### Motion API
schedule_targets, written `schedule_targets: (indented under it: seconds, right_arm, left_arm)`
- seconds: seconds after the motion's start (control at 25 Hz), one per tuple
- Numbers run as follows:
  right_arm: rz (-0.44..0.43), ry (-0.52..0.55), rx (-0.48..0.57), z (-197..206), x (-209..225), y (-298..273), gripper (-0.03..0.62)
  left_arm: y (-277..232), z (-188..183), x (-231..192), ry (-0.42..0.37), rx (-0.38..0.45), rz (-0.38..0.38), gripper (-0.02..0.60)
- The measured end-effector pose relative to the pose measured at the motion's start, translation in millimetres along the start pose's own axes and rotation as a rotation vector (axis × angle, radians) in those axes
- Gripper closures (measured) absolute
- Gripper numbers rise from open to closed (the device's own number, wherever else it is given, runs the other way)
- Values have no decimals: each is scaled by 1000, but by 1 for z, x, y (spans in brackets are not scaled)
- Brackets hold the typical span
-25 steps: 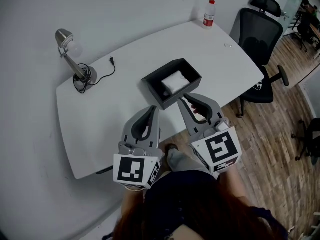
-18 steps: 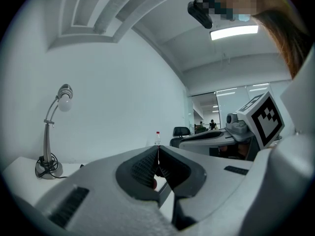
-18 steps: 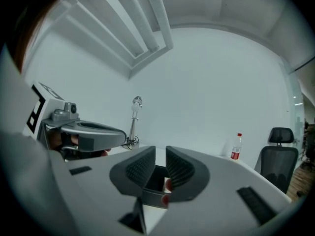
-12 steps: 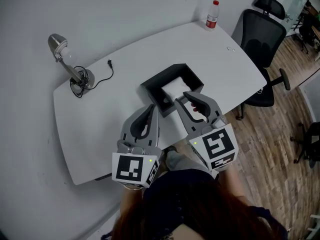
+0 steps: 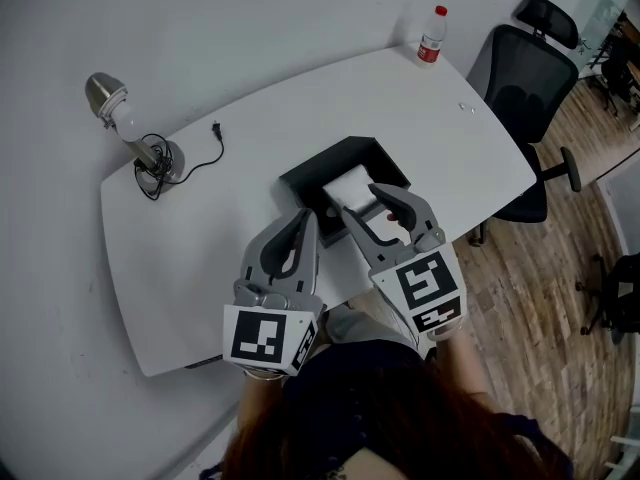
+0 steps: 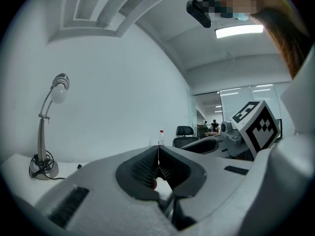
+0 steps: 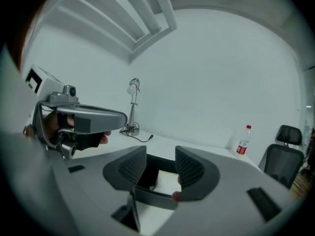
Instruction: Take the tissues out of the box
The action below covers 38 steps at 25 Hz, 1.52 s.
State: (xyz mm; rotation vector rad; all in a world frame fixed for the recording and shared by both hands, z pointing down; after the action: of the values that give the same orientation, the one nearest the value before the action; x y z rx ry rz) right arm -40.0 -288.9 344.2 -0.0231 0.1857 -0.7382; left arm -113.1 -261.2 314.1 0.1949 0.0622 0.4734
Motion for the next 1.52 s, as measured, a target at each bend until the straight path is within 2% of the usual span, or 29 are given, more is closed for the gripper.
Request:
schedule_targets:
  seconds: [0.92,1.28,1.52]
  right_arm:
    - [-89,10,-268,64,9,-48,319]
    - [-110,-7,-403,91,14,-59,298]
    - [-159,28,-517,107,14,-65,285]
  left_arm:
    - [-32,24,-31,50,-26,-15,557]
    - [-43,33,-41,69,-38,-9,557]
    - [-49,39,-48,89,-43,-11,557]
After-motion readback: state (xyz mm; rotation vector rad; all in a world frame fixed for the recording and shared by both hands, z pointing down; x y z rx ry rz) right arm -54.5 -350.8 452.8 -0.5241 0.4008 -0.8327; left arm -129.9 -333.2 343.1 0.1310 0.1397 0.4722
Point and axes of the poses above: the fingertips, and each gripper's own axes: y backward along the fingers, x to its right, z out of its underside, the point moved 1 cm from there along y, backward along the fingers, and after that the axes turned 13 degrees about x, right-handed, at the moved point
